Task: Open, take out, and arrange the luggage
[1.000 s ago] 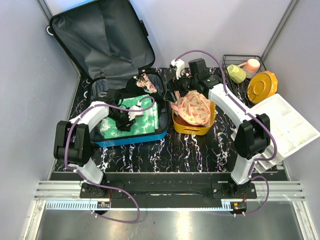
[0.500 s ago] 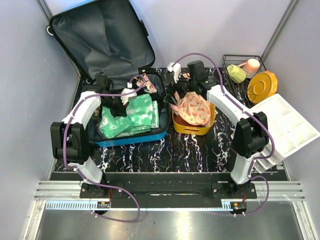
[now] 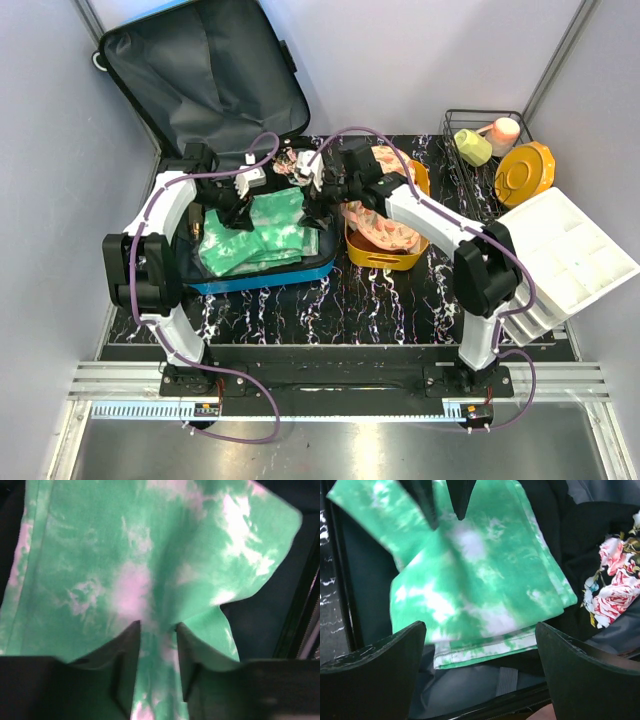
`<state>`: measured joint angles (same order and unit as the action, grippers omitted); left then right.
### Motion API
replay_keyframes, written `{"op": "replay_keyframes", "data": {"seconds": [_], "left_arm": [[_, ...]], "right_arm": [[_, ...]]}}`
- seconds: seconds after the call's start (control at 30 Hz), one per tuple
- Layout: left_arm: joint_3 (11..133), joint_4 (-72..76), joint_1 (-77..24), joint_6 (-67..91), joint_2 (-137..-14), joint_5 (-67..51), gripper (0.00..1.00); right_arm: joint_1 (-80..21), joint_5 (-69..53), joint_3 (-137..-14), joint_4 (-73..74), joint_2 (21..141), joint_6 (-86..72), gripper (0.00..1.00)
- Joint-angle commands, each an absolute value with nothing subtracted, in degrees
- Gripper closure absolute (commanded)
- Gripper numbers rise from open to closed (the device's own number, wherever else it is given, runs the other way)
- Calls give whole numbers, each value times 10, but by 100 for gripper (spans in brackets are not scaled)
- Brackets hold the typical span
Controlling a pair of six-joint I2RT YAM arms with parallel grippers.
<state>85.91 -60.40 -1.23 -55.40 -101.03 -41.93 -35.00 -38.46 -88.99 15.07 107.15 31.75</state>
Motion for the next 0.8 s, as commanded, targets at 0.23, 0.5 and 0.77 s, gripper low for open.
{"op": "replay_keyframes", "data": {"seconds": [0.23, 0.5, 0.77], "left_arm": [[752, -381, 139, -132, -935, -386, 31], [683, -347, 188, -2, -932, -253, 26], [676, -355, 195, 33, -990, -272, 18]], "right_arm": [[-348, -299, -1019, 244, 1137, 85, 15], [-372, -330, -1052, 264, 1174, 73, 30], [-385, -255, -1113, 346, 1281, 114, 41]]}}
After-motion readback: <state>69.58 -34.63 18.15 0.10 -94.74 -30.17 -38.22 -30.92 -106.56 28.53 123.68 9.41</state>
